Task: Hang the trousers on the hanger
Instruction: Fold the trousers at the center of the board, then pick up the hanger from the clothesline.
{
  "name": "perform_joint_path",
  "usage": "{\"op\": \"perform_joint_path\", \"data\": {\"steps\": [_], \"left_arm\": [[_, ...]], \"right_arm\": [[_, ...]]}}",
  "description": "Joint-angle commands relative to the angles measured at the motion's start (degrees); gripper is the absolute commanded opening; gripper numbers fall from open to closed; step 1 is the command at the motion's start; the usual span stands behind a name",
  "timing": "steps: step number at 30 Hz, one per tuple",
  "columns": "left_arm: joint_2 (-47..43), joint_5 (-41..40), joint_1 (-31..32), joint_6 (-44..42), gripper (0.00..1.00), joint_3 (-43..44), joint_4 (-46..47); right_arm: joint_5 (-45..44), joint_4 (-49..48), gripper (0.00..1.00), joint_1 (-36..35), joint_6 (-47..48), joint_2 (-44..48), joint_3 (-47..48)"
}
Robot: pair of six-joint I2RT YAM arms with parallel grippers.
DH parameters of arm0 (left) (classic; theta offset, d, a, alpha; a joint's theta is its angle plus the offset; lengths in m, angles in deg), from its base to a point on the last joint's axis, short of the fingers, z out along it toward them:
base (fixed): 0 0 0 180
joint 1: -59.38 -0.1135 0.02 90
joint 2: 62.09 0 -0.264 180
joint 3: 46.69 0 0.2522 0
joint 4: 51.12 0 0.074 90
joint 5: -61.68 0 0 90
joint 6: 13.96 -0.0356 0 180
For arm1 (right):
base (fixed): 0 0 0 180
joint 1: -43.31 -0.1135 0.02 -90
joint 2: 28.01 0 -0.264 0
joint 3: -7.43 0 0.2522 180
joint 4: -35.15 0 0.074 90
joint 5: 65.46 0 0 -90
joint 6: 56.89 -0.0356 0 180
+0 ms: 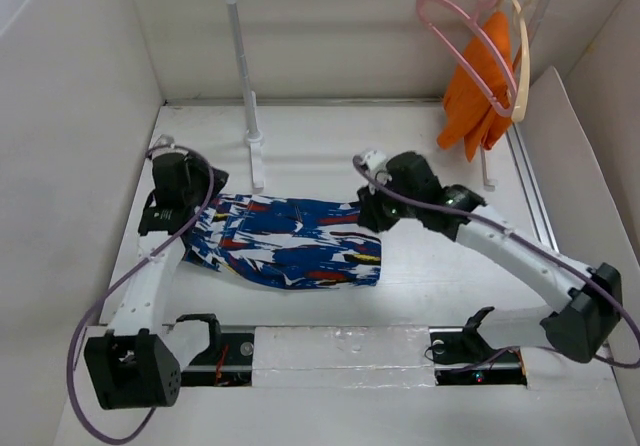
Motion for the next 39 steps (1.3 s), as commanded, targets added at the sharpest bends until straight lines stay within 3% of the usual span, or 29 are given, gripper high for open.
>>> {"op": "perform_joint_path", "data": {"steps": [1,3,5,8,9,10,12,13,14,17,21,26,30,39], "left_arm": [[0.6,3.8,7.4,-4.9,0.19,8.0,-0.5],[1.7,4.0,14.8,-5.4,0.12,11.2,0.9],[4.2,2.8,23.1,-6.5,0.0,13.9,1.1],[9.0,-1.2,32.1,-8.5,0.0,20.0,-0.4],[10.2,-3.9,38.1,-9.1,0.0,23.2,-1.1],[12.0,-5.1,41.2,-9.5,0.0,24.4,-1.6],[13.2,-9.3,48.3,-9.3,0.0,26.4,-3.0],[13.5,-9.2,49.6,-9.0,0.0,26.2,-2.8],[13.5,-9.0,50.8,-8.6,0.0,25.6,-1.8],[11.8,-6.6,52.6,-5.9,0.13,21.0,2.3],[10.0,0.0,52.6,-3.1,0.25,13.7,5.7],[8.0,0.2,52.6,-3.1,0.25,11.0,4.5],[7.3,-0.1,52.6,-2.8,0.24,9.7,4.0],[8.3,0.5,52.6,-2.2,0.23,8.6,4.9]], "right_arm": [[-4.0,6.4,0.24,2.7,6.4,5.2,15.9],[-2.7,6.8,0.01,6.9,9.4,3.9,22.6],[-3.3,9.8,0.0,14.9,13.7,1.6,34.0],[-1.8,10.8,0.0,26.3,19.6,-4.8,43.3],[1.8,10.8,0.0,29.1,20.8,-6.6,49.2],[2.8,12.0,0.01,31.7,21.9,-10.5,52.3],[7.7,12.3,0.19,38.8,22.7,-14.3,59.8],[9.9,15.0,0.33,41.0,22.6,-18.4,62.7],[11.6,16.0,0.41,44.1,22.7,-20.2,65.3],[13.4,19.6,0.57,46.7,24.4,-25.4,72.9],[16.2,20.7,0.59,50.7,25.2,-30.1,78.1],[15.6,21.4,0.6,52.6,25.8,-32.1,80.6],[23.8,18.6,0.57,53.9,24.9,-30.5,79.8],[23.8,16.3,0.57,56.7,21.9,-31.9,77.4]]}}
